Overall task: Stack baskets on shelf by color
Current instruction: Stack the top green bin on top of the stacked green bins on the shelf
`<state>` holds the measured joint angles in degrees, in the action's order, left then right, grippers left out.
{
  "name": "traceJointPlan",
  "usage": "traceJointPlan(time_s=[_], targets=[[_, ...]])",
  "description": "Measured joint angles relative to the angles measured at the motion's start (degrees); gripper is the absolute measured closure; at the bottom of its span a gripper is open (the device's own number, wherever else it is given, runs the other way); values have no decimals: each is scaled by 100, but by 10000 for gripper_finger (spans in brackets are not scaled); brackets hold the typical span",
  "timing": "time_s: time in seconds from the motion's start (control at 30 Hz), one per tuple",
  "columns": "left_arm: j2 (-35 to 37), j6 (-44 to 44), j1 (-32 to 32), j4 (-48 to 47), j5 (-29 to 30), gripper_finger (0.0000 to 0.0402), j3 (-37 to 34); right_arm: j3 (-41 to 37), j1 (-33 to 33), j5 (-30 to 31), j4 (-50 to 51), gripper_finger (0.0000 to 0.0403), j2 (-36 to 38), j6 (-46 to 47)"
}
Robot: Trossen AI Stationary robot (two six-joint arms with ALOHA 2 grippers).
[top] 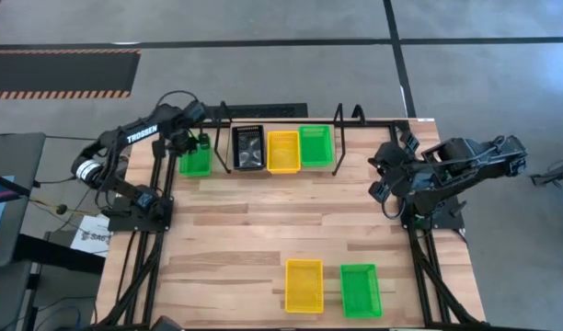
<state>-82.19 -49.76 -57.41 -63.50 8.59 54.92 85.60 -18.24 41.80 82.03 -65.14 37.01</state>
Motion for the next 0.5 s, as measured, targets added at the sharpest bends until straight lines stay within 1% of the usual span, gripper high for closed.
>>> traceJointPlan(time_s=[0.13,0.37,0.5], targets=[[-143,206,-292,-32,-208,300,0,0,0,6,-42,400,0,2],[-197,437,-525,63,110,300,0,0,0,9,-132,400,0,4],[-260,583,-664,43,-53,300,-1,0,-2,11,-207,400,0,4]])
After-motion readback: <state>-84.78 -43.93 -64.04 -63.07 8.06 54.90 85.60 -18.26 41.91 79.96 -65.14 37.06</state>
